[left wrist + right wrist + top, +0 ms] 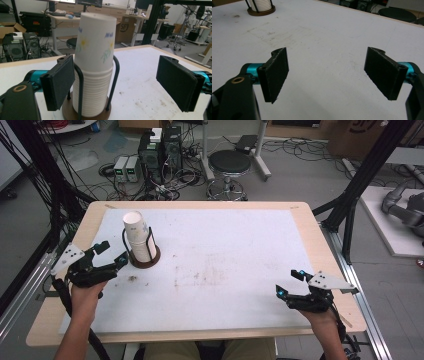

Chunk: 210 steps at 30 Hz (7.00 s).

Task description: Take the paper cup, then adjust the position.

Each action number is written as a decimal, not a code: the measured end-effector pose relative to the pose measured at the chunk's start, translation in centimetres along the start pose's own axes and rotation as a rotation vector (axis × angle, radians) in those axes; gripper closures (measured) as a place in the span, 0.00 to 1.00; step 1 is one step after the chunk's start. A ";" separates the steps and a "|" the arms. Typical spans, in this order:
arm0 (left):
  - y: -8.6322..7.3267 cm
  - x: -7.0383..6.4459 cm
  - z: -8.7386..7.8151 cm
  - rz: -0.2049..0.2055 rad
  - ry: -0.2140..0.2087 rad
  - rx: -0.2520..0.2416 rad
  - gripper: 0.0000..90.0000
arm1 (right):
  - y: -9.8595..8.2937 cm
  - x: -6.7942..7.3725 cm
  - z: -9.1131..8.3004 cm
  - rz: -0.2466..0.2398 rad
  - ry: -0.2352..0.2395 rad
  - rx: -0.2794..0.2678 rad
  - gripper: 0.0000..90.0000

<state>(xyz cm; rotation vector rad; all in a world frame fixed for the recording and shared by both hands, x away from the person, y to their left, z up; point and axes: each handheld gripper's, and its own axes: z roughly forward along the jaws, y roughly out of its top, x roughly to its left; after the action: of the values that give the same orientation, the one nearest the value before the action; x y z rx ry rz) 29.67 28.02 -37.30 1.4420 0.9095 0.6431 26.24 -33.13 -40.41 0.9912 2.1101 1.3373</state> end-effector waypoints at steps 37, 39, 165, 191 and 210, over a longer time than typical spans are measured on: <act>5.7 2.0 9.0 0.082 -0.001 0.222 0.36 | -0.1 -0.2 0.0 0.007 0.000 0.005 0.22; 5.8 2.0 9.0 0.092 0.004 0.218 0.38 | -0.1 -0.1 -0.1 0.010 -0.001 0.006 0.22; 1.5 -16.3 12.1 0.207 -0.756 0.196 0.41 | 7.1 8.2 9.7 -0.209 0.537 -0.006 0.23; 0.6 -17.3 12.4 0.194 -0.801 0.204 0.19 | 6.8 8.5 10.5 -0.246 0.637 0.006 0.44; 2.4 -16.1 11.9 0.226 -0.789 0.318 0.14 | 8.1 8.1 10.0 -0.358 0.588 0.140 0.45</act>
<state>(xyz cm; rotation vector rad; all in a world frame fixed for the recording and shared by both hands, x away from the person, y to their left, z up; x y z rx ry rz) 31.31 8.23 -33.84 1.8935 0.2275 0.0461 30.64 -18.88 -37.38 0.2411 2.6757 1.4206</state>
